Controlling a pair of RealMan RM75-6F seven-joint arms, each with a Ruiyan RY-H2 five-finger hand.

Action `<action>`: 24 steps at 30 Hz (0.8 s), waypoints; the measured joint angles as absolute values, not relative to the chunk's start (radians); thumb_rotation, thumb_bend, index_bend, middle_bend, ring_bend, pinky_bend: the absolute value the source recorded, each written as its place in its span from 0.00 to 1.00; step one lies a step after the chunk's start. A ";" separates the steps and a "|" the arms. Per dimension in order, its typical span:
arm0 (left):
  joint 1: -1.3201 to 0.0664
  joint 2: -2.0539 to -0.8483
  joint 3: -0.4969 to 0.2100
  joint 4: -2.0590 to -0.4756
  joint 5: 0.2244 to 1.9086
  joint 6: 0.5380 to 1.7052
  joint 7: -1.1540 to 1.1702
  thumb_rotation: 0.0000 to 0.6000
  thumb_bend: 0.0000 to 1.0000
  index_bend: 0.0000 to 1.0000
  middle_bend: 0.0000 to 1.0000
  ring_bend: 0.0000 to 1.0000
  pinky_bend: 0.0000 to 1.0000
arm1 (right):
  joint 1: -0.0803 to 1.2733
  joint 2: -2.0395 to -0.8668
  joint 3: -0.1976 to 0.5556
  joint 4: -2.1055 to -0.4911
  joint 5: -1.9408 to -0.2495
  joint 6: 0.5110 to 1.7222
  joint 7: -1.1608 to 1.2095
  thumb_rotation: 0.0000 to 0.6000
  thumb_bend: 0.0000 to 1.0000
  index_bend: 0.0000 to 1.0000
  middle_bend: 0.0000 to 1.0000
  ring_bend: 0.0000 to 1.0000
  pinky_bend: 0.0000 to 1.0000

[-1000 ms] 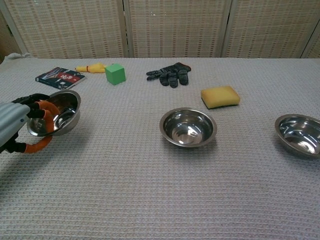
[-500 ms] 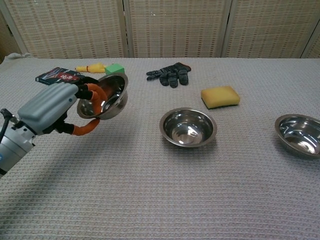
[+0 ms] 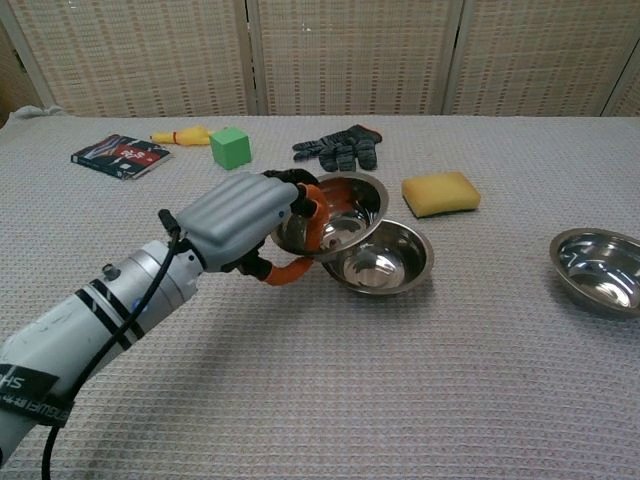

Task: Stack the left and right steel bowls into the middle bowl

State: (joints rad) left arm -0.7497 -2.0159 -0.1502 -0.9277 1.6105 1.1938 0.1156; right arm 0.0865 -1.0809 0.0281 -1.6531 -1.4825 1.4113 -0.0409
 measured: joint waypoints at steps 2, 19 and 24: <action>-0.762 -2.032 -0.154 -0.926 1.601 1.179 0.152 1.00 0.58 0.64 0.26 0.10 0.18 | 0.085 -1.079 0.028 -1.654 -1.487 1.416 -0.037 1.00 0.11 0.00 0.00 0.00 0.00; -0.795 -2.022 -0.152 -1.042 1.573 1.144 0.260 1.00 0.50 0.28 0.22 0.08 0.18 | 0.076 -1.073 0.025 -1.658 -1.512 1.438 -0.025 1.00 0.11 0.00 0.00 0.00 0.00; -0.765 -1.950 -0.127 -1.112 1.584 1.178 0.262 1.00 0.49 0.25 0.20 0.06 0.18 | 0.077 -1.076 0.012 -1.653 -1.531 1.432 -0.028 1.00 0.11 0.00 0.00 0.00 0.00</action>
State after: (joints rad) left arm -0.7654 -1.9502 -0.1271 -1.1124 1.5841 1.1785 0.2623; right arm 0.0773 -1.0759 0.0124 -1.6527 -1.5315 1.4324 -0.0275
